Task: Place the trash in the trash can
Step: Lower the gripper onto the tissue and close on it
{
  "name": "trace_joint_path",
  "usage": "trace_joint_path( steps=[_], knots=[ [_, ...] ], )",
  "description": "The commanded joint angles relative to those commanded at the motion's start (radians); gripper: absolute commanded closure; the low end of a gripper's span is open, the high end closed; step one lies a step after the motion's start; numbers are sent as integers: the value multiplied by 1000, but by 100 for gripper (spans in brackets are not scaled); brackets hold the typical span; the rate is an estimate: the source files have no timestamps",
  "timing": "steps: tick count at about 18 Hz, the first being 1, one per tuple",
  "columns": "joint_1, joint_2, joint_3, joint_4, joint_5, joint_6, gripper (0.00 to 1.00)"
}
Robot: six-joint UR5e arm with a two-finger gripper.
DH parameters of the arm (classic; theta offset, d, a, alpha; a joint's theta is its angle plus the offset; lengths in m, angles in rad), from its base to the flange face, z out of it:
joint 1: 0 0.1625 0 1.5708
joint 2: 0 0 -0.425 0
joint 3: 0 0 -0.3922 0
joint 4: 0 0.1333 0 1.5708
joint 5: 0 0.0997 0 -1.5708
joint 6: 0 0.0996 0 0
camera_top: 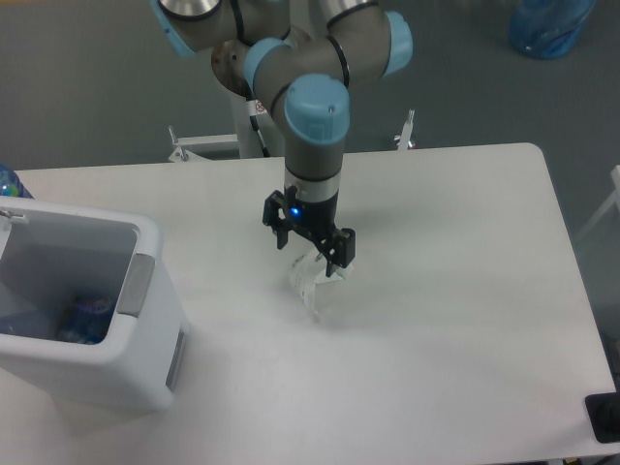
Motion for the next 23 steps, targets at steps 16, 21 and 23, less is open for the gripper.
trace_joint_path(
  steps=[16,21,23],
  knots=[
    [-41,-88,-15,-6,14,-6,87],
    [-41,-52,-11,-23,25,-11,100],
    [-40,-19,-11,-32,21,-14,100]
  ],
)
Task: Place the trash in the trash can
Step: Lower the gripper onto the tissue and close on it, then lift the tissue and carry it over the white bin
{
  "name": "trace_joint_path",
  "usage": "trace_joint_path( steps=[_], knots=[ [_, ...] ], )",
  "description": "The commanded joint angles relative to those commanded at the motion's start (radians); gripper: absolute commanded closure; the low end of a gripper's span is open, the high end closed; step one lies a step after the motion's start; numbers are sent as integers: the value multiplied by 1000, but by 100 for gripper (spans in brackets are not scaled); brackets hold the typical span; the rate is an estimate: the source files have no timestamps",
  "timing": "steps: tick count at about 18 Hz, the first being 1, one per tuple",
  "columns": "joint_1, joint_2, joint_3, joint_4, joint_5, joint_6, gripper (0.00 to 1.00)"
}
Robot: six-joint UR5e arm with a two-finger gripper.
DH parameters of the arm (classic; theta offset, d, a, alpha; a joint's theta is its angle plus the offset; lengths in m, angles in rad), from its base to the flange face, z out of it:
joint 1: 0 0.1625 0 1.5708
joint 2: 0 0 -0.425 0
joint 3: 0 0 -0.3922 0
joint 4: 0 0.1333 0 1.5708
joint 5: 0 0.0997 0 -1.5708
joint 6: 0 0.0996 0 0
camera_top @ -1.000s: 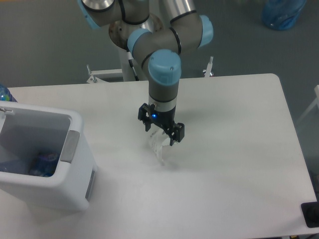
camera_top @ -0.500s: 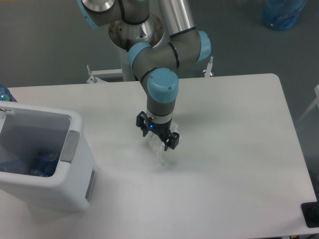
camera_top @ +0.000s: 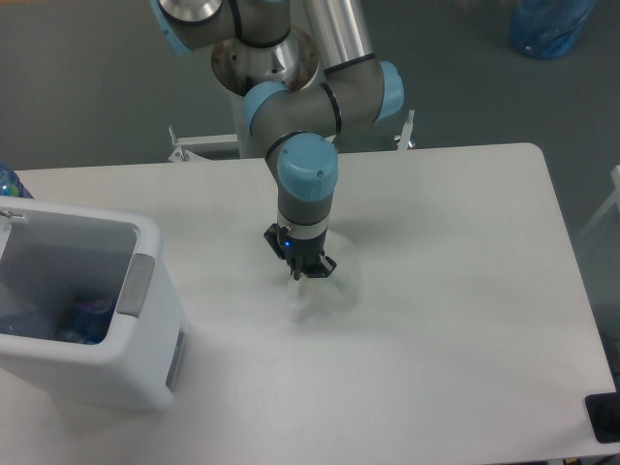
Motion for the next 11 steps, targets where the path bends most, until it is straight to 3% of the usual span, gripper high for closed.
trace_joint_path(
  steps=[3,5,11],
  knots=[
    [11,58,24,-37,-12,-23,100],
    [34,127,89,-87,-116,-72,100],
    [71,141,267,-91,-434,-256,100]
  ],
)
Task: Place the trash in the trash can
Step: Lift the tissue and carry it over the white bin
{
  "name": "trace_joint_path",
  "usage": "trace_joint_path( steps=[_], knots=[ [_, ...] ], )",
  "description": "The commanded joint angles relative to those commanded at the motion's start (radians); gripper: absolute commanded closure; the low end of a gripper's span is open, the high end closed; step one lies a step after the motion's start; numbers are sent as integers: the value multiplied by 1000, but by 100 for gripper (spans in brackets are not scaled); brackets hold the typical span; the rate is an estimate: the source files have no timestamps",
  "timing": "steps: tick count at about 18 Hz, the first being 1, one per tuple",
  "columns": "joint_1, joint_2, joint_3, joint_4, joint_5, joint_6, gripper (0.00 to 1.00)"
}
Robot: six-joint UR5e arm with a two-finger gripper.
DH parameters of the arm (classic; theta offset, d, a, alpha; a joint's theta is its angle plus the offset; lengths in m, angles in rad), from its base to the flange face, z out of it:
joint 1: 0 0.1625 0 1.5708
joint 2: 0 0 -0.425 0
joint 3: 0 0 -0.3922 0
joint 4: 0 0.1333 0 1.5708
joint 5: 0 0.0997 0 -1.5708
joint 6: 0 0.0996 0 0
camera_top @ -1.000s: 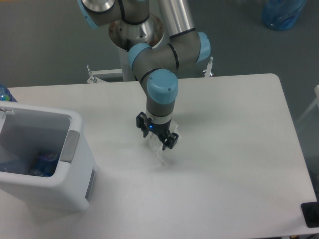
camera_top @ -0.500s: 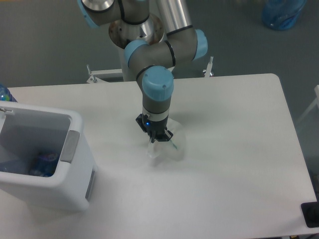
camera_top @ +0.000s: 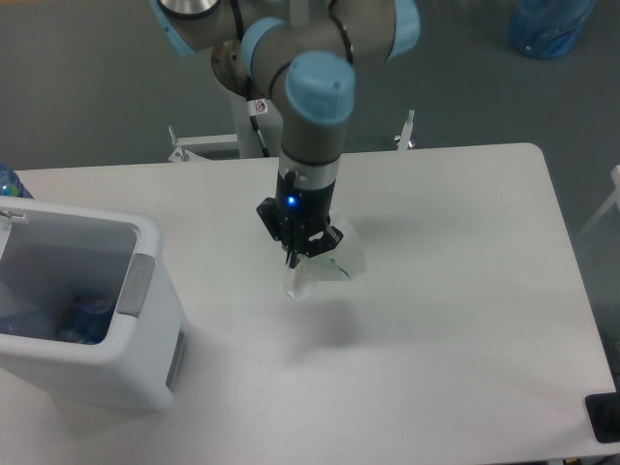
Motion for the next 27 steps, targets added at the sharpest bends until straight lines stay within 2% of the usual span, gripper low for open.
trace_joint_path(
  steps=[4,7,12,16,20,25,27],
  knots=[
    [2,-9,112,6,-167,-157,100],
    [-5,-18,144,8,-235,-214,100],
    [-23,-12,152,8,-310,-255,100],
    [-81,-9,154,9,-330,-287,100],
    [-155,-15,151,61,-330,-350,100],
    [-222,-18,140,64,-327,-349,100],
    [-247,-37,148,64,-326,-346,100]
  ],
)
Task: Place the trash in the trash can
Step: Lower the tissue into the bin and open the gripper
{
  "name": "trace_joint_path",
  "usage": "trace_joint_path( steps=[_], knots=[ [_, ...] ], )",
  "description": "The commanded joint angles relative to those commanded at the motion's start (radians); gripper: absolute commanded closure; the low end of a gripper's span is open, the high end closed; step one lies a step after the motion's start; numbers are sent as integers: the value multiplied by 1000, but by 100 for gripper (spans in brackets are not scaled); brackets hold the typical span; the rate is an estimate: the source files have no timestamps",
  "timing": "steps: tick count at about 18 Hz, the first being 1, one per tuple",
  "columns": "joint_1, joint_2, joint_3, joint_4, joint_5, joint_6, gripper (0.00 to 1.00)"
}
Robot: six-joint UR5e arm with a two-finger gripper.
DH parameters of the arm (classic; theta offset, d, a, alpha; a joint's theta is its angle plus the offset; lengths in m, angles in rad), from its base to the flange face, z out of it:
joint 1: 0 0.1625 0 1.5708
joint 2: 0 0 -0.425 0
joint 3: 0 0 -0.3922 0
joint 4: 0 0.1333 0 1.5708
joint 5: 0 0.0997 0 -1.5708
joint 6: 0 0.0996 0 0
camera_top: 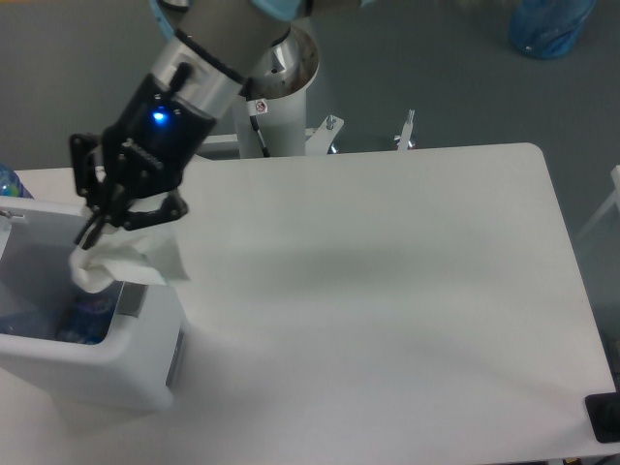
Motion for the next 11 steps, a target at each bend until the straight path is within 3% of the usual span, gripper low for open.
trace_joint_path(
  steps=[1,2,5,6,7,11],
  knots=[
    [-11,-5,3,0,0,2,100],
    [-18,-14,5,6,0,3,93],
    [-32,-26,5,34,2,8,43],
    [-32,-26,5,40,2,8,20],
    [-32,-28,5,43,3,8,7],
    [-31,-31,12,43,9,5,2]
  ],
)
